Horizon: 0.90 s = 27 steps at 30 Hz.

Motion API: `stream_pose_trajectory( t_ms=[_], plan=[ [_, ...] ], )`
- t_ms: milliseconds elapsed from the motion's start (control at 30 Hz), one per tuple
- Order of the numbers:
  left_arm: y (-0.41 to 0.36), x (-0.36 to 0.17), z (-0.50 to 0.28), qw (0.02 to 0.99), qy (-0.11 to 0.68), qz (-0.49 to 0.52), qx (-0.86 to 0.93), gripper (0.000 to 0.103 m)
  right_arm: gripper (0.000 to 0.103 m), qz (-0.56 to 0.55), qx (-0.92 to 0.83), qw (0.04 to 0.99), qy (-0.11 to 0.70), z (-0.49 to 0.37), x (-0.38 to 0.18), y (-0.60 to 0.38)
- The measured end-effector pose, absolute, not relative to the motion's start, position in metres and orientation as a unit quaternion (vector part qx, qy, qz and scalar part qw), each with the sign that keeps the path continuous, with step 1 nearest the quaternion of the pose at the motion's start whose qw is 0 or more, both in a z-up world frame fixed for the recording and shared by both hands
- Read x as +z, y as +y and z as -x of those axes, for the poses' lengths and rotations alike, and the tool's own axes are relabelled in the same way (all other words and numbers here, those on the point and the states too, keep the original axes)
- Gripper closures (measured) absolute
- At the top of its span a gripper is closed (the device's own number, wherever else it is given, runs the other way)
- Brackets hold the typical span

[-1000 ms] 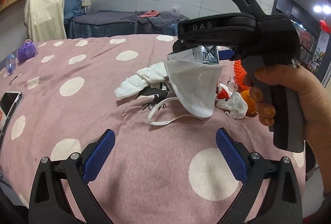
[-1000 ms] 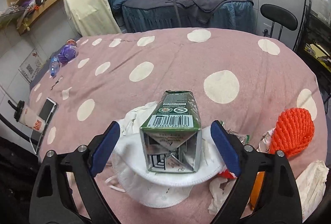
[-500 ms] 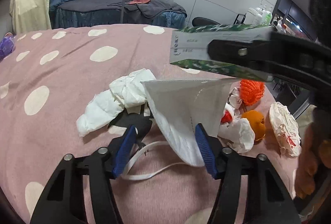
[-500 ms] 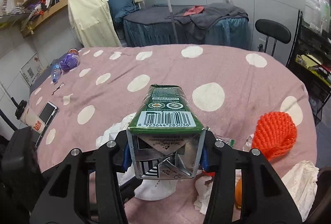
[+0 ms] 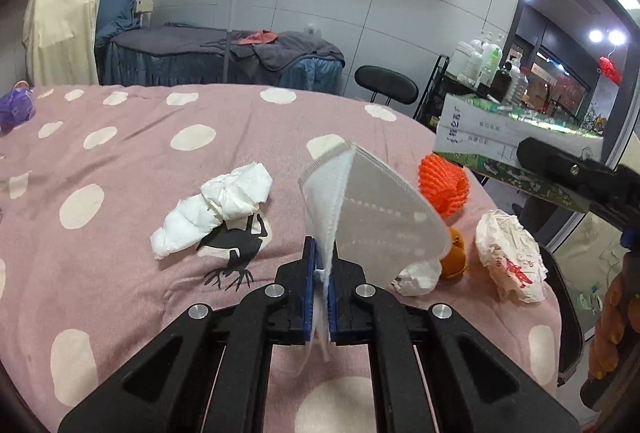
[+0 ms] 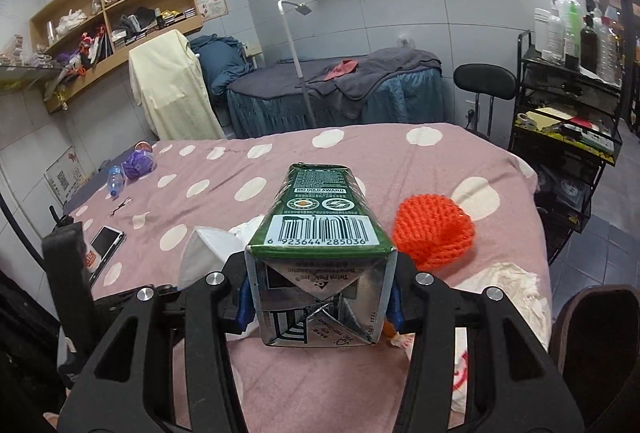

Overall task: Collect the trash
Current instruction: 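Carry the carton and mask to the brown bin and release both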

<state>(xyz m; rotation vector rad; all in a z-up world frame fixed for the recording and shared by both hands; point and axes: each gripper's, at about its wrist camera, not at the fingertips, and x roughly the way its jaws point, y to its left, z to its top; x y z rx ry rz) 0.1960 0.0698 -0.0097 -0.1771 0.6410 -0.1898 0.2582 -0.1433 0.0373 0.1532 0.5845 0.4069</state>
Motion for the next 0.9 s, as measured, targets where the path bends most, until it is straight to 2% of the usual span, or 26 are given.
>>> stream_pose_trajectory(
  t_ms=[467, 700, 900],
  plan=[
    [0.004, 0.035, -0.138, 0.950, 0.245, 0.077, -0.180, 0.098, 0.054, -0.123, 0.091, 0.955, 0.252, -0.174, 0.033, -0.274],
    [-0.062, 0.031, -0.139, 0.933, 0.250, 0.058, -0.252, 0.098, 0.054, -0.154, 0.003, 0.948, 0.280, -0.147, 0.004, -0.353],
    [-0.118, 0.019, -0.146, 0.911, 0.272, 0.036, -0.307, 0.098, 0.054, -0.168, -0.052, 0.926, 0.333, -0.141, -0.040, -0.400]
  ],
)
